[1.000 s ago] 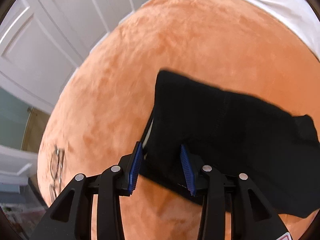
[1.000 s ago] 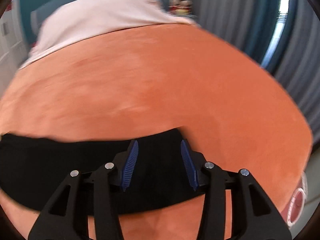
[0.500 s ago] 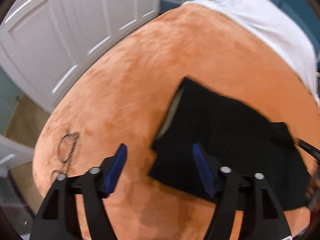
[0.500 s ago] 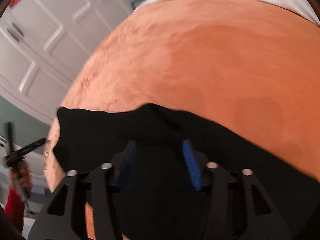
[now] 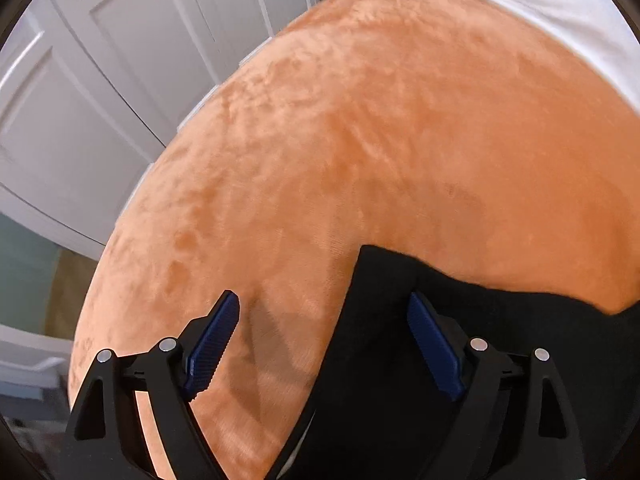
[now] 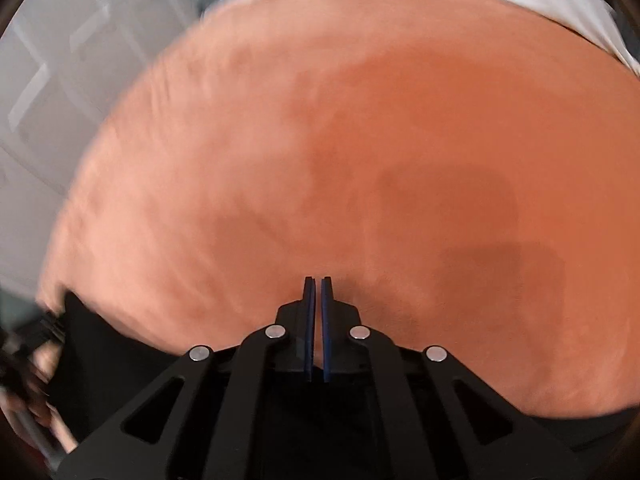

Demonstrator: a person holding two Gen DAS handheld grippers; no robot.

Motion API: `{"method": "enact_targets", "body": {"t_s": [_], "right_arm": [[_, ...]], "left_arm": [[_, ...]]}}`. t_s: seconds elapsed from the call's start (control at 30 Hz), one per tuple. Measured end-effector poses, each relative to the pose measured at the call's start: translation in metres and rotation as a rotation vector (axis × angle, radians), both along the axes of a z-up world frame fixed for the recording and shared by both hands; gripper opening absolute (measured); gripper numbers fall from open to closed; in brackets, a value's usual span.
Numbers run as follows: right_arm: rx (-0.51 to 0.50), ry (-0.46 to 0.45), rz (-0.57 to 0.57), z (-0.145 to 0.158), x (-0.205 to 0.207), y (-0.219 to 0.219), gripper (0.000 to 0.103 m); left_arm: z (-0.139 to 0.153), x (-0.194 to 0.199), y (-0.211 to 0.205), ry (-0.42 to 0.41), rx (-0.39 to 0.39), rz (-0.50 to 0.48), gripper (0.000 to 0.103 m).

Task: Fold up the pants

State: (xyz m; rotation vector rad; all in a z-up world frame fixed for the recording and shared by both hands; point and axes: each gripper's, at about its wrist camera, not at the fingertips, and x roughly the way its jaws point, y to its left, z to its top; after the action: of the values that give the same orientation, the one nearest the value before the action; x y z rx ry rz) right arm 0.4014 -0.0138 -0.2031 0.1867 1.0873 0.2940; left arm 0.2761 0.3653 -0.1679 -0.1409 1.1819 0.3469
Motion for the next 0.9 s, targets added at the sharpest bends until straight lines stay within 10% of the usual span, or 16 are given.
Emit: {"method": "enact_targets", "body": {"t_s": [0.23,0.37,0.47,0.6,0.8,0.9], "right_arm": [[-0.04,-0.004,0.194,0.011,-0.081,-0.001,0.005],[-0.107,0.045,0.191,-0.031,-0.035,0.021,0.0],[-0.055,0.039,0.102,-0.008,-0.013,0.017,0.002],[-0.083,-0.073,0.114,0.03,-0.041,0.005,0.003],[-0.194,0.018,0.152,-0.023,-0.015,0.026,0.0],[-0.056,0.008,0.078,0.003,-0.001,0.021,0.004]], "left_arm": [[0.031,-0.065,-0.028,-0.052,0.052,-0.063,0.083],[-0.003,-0.074,-0.045,0.057,0.129,-0.062,0.083],[-0.008,-0.081,-0.046,0.039,0.156,-0.05,0.088],[-0.009,-0.084,-0.036,0.05,0.125,-0.049,0.092],[-0.002,-0.11,-0.018,0.032,0.016,0.046,0.097],[0.018,-0.118,-0.013,-0.01,0.035,0.068,0.094]]}}
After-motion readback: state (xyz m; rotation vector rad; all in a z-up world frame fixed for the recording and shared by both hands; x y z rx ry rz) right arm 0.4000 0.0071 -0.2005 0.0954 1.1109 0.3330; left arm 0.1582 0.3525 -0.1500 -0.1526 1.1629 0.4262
